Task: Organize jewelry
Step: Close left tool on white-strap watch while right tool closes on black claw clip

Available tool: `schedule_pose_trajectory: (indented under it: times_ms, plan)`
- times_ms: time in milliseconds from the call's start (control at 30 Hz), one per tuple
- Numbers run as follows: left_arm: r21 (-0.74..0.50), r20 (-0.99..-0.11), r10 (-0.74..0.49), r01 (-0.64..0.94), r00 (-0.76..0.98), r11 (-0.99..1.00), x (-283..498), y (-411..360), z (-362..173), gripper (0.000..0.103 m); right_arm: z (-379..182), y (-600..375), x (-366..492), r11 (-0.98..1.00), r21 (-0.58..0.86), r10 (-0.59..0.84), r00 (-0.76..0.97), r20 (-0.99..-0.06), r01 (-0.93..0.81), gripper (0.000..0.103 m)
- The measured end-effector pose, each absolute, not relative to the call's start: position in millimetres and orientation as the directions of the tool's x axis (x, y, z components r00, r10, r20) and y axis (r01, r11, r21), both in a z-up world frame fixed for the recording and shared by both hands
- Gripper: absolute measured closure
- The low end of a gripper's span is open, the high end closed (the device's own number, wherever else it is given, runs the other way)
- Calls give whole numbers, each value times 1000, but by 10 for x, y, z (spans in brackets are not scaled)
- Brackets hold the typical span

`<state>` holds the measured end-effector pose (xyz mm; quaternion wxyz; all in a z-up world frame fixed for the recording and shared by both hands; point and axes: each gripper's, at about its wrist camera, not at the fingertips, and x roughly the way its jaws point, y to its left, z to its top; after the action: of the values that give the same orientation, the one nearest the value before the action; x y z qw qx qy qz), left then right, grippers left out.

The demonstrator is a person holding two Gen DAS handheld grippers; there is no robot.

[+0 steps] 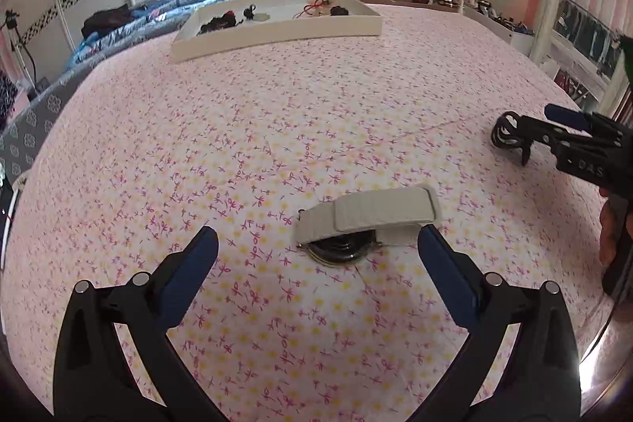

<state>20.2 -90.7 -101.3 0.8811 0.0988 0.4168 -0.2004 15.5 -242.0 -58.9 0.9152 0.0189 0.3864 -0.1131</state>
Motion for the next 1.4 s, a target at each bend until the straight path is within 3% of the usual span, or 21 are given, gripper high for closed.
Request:
schedule_pose_trajectory:
  times_ms: [400, 567, 733, 867, 1000, 1400]
  plan:
    - [-27, -784, -295, 444, 547, 896, 356, -955, -1082, 5, -665, -2368, 236, 984, -31, -142, 674, -725, 173, 31]
    - [-42, -797, -313, 470, 516, 882, 438, -1037, -1088, 19, -670, -2385, 243, 986, -19, -130, 676, -726, 168, 31]
    - [-57, -815, -325, 491, 479, 869, 509, -1114, -1126, 43, -678, -2398, 251, 987, -8, -117, 675, -729, 163, 31]
    - [-85, -817, -345, 496, 461, 864, 524, -1108, -1138, 51, -690, -2398, 263, 988, -2, -107, 671, -734, 155, 31]
    - [-107, -808, -368, 500, 461, 859, 507, -1088, -1112, 65, -688, -2412, 272, 988, 7, -99, 670, -736, 153, 31]
    - [-140, -799, -388, 485, 460, 863, 532, -1083, -1045, 72, -738, -2381, 315, 989, 16, -83, 632, -770, 149, 32]
